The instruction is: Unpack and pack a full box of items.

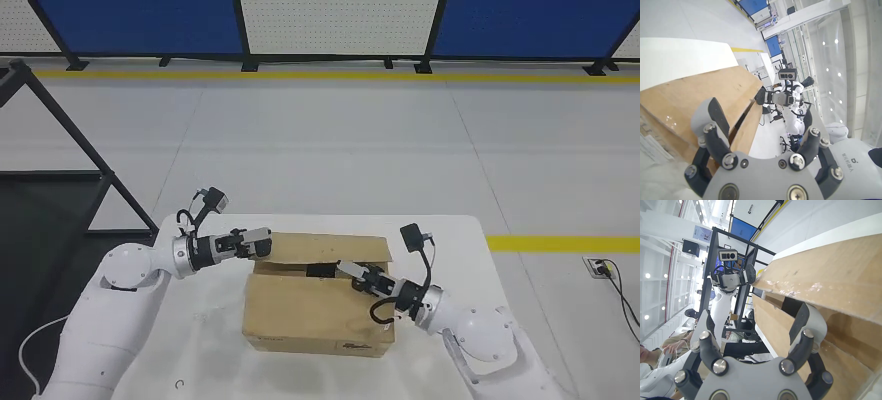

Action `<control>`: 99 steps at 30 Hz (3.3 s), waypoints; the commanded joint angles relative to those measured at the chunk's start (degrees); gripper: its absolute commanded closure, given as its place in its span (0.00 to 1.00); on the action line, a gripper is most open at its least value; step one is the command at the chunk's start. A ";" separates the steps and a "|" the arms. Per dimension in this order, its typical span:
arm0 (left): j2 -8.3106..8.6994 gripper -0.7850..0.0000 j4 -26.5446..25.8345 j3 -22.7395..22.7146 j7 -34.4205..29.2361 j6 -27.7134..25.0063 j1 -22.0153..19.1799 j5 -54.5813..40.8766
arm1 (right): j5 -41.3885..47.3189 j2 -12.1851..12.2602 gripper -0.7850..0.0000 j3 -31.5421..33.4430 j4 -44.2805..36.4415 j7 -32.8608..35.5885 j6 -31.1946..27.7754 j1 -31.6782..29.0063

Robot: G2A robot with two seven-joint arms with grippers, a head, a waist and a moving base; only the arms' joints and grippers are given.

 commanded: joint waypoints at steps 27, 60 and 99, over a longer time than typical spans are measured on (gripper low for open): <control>0.56 0.00 -2.53 0.47 1.95 1.16 2.13 1.58 | 4.24 -0.18 0.00 0.51 3.41 -8.75 -0.20 -0.48; 1.46 0.00 1.44 -8.71 11.56 12.16 5.12 -16.83 | 4.24 -0.44 0.00 -2.10 8.25 -7.88 -1.60 2.37; 2.32 0.00 -18.79 -15.57 34.37 12.61 23.07 -15.78 | 9.00 -0.08 0.00 -2.54 11.53 0.15 0.48 5.35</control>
